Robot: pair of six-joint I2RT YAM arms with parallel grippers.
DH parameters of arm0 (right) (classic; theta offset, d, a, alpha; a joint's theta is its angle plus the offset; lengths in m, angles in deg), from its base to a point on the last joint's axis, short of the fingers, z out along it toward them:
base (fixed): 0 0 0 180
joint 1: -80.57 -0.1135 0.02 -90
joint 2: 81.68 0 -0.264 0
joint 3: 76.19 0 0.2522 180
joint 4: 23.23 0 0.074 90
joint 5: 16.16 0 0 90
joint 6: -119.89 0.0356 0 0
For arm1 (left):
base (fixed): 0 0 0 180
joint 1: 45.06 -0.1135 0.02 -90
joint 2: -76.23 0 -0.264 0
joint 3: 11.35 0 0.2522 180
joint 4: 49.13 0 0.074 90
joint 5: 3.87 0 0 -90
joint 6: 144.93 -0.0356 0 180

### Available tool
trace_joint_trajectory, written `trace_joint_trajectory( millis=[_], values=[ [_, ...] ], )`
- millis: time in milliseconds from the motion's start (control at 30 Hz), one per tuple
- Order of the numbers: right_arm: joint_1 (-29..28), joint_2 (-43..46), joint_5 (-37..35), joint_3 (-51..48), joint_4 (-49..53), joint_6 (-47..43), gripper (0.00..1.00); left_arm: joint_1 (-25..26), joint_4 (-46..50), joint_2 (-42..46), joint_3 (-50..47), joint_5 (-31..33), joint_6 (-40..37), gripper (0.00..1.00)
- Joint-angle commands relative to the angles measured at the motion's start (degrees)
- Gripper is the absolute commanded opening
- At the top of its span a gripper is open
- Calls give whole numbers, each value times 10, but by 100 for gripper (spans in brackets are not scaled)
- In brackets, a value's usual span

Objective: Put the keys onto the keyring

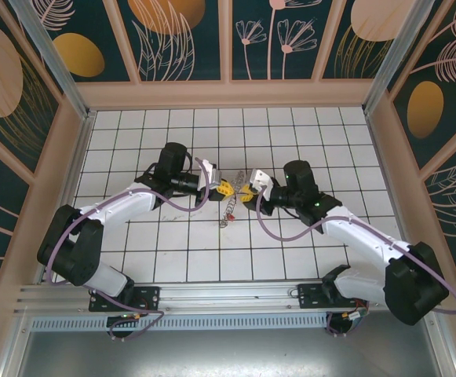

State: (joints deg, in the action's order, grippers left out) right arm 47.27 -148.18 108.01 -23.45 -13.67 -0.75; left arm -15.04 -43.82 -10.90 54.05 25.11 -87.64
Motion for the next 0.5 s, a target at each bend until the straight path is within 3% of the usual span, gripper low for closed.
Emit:
trace_joint_trajectory(
  millis=[0,467],
  values=[
    [-1,15,15,28,-10,-9,26,5,1,16,8,-12,-11,0],
    [-23,-26,19,42,-29,-11,23,4,1,20,6,-17,-11,0]
  ],
)
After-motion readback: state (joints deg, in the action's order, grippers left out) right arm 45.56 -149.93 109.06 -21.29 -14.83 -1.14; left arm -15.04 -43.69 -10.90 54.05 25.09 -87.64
